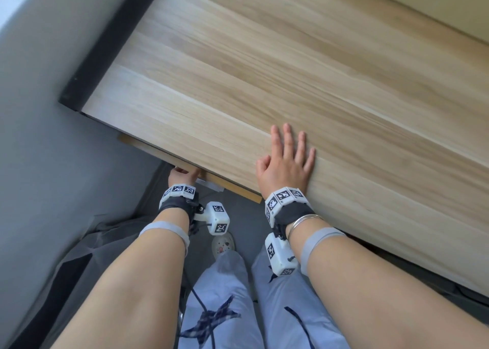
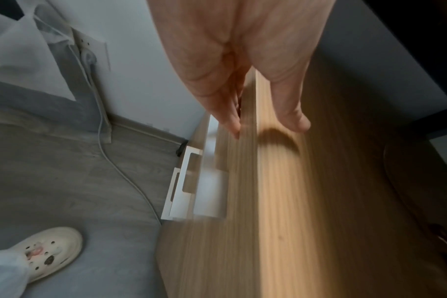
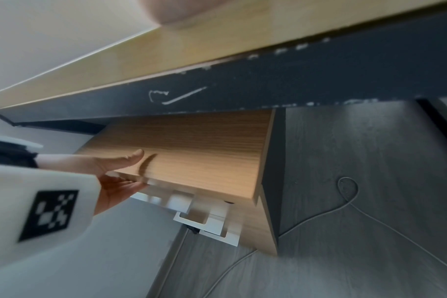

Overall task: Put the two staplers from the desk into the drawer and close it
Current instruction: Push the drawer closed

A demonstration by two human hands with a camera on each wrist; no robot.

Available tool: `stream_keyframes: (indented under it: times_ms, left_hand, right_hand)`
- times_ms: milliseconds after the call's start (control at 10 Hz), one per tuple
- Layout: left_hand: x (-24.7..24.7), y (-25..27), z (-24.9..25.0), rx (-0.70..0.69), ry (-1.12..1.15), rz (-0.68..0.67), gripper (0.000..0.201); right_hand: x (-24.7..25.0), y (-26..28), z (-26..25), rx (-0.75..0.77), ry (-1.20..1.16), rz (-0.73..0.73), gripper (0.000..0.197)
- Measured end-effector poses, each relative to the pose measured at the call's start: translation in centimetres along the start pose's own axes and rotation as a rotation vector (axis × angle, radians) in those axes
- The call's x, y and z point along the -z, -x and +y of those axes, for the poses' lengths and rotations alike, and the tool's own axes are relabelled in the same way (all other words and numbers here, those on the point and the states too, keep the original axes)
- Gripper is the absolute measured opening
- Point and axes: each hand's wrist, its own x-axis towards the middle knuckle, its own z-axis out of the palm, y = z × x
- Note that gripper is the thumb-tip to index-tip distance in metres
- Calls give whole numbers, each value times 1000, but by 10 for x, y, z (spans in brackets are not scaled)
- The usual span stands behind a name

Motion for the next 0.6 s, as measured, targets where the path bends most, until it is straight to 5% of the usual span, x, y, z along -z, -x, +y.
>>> stream_keyframes:
  times_ms: [100,200,600]
  left_hand:
    - [-2,-3,0,24,-59,9,53]
    - [-2,-5,5,33,-87,-15,21]
    - [26,-1,11,-69,-363,-208,52]
  right_hand:
    - [0,0,0,1,0,3,67]
    - [0,0,0,-3,-1,-3,66]
    - [8,-1,-3,-33,-27,-55,65]
